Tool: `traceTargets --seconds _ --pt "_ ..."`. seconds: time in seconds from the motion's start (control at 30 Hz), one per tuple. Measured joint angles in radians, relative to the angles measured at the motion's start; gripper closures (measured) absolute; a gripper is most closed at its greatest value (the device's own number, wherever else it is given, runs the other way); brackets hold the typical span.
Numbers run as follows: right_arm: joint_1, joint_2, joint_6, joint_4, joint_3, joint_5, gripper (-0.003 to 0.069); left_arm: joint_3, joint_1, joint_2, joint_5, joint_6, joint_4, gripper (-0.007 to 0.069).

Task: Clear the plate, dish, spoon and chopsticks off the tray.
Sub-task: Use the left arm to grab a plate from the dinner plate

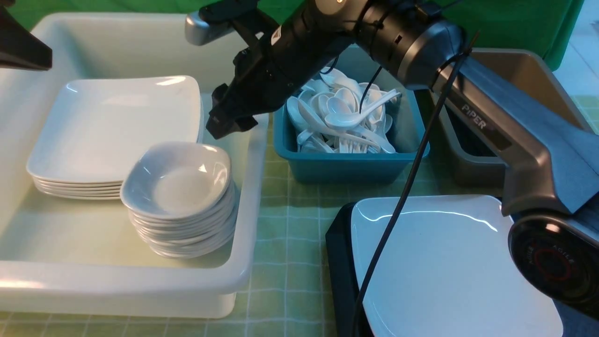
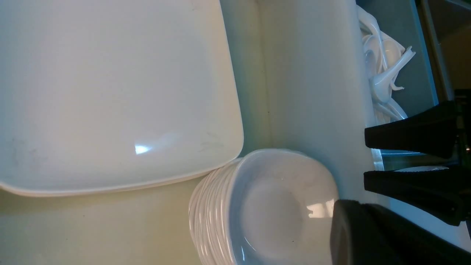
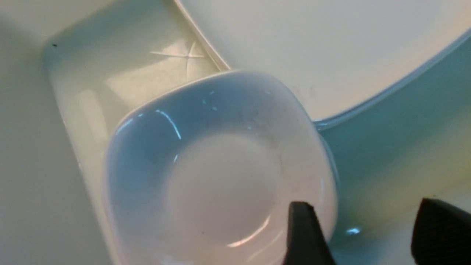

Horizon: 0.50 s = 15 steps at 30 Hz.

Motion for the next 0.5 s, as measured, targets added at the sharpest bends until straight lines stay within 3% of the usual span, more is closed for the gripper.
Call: traceTargets --seconds 0.1,0.3,0.5 --pt "-0.002 -0.001 0.016 -0.04 -0.08 0.051 0.0358 0.0 0.0 0.0 0.0 0.0 0.001 0.0626" --pt "-0.057 -0.118 0.116 -0.104 -0.182 0.065 0.0624 0.0 0.0 0.0 0.008 0.0 0.001 0.0626" --pt "-0.126 -0.393 0.185 -0.195 -0.104 0.062 0.0647 0.0 -0.001 0.0 0.025 -0.023 -0.014 0.0626"
